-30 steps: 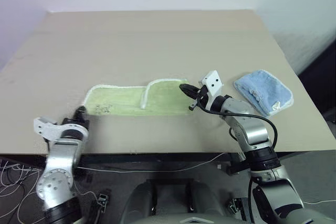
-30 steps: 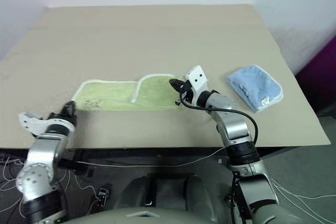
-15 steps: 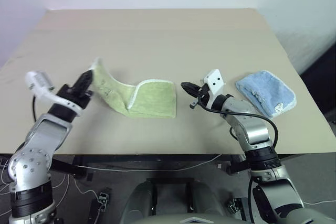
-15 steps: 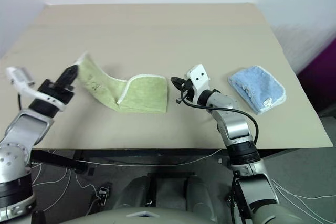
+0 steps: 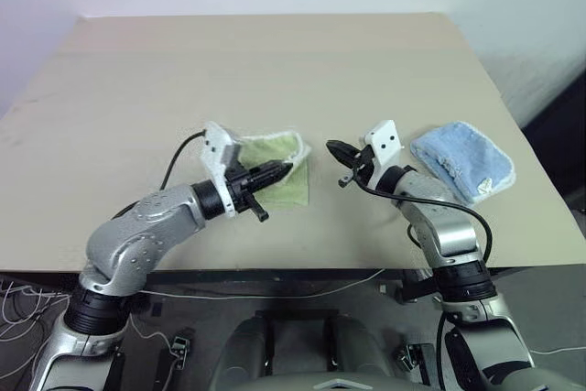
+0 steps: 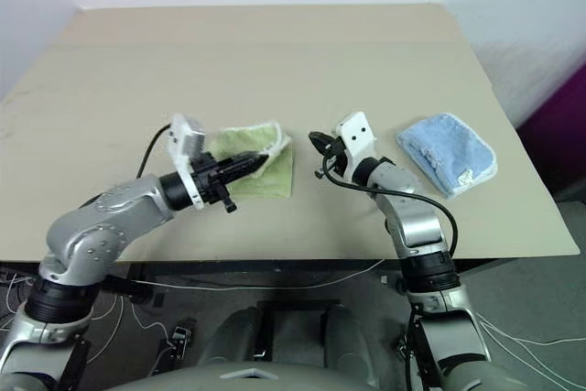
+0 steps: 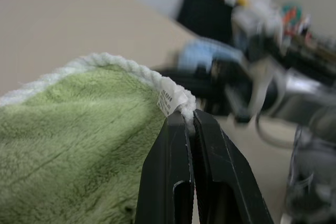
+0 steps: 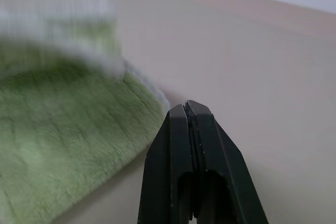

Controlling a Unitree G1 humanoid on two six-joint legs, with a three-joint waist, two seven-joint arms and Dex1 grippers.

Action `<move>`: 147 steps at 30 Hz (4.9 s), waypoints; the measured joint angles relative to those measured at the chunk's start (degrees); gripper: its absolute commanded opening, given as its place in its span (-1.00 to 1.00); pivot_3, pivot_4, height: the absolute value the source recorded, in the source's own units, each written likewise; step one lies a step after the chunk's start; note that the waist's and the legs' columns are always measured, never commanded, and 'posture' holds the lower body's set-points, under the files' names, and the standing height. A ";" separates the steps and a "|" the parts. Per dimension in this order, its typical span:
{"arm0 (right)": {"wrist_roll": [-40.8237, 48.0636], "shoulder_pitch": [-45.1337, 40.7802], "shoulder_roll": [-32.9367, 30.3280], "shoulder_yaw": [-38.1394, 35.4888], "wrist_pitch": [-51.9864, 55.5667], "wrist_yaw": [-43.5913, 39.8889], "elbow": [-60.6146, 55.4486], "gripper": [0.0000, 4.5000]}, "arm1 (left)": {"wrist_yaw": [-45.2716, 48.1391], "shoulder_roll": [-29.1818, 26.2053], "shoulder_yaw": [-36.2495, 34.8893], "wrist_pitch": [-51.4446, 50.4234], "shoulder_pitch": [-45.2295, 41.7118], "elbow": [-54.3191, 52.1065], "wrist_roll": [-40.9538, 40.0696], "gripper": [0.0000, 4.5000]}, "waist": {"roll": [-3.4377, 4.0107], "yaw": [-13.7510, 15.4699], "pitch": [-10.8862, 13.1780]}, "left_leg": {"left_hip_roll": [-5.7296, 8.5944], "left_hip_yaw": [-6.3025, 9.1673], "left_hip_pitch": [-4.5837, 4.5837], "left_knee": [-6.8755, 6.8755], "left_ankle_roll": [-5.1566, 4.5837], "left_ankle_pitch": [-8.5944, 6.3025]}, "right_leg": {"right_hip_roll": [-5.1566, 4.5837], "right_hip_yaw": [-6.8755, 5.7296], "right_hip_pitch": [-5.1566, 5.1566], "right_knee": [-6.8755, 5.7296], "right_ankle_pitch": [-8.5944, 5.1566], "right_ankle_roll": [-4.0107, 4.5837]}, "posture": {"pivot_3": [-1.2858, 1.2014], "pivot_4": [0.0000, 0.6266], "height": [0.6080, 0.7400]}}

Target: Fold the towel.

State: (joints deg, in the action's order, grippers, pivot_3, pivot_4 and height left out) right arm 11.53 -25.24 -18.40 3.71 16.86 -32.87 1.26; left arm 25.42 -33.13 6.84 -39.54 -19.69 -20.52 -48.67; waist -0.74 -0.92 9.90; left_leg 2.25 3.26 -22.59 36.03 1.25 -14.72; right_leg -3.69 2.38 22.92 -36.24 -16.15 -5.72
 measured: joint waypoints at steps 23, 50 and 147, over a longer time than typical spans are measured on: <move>0.03 -0.85 0.00 0.07 0.27 0.24 -0.94 -1.00 | -2.09 8.42 -16.08 -5.66 3.60 -0.53 -7.18 0.99 | 0.01 0.14 0.01 | -0.01 0.06 -0.39 0.15 0.07 0.04 | -0.08 -0.01 0.39 -0.15 0.02 -0.03 | 0.03 -0.52 1.00; 0.86 -5.71 9.47 8.67 8.91 -2.80 10.75 -1.00 | 9.27 6.38 -2.30 17.45 2.13 21.01 27.58 -0.98 | 0.01 0.06 -0.08 | 0.02 0.04 -0.52 0.19 0.18 0.12 | -0.02 -0.07 0.60 -0.36 0.03 -0.03 | 0.03 -0.52 1.00; 2.21 0.30 1.22 1.55 2.85 -1.21 -5.28 -1.00 | -10.72 0.16 -47.61 8.96 -20.51 51.05 -4.33 -0.99 | -0.06 -0.10 -0.10 | 0.00 -0.02 -0.93 0.94 0.30 0.19 | 0.06 -0.01 1.07 -1.08 0.03 -0.04 | 0.03 -0.52 1.00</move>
State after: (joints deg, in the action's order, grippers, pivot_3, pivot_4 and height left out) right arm 13.74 -24.94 -17.18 5.25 19.70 -34.08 -4.03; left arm 14.70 -32.98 -40.77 -30.58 -40.20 30.53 -52.99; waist -0.80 -1.02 9.80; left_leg 2.25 3.25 -23.52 36.97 1.55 -14.53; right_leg -3.63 2.38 23.99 -37.32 -16.12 -5.76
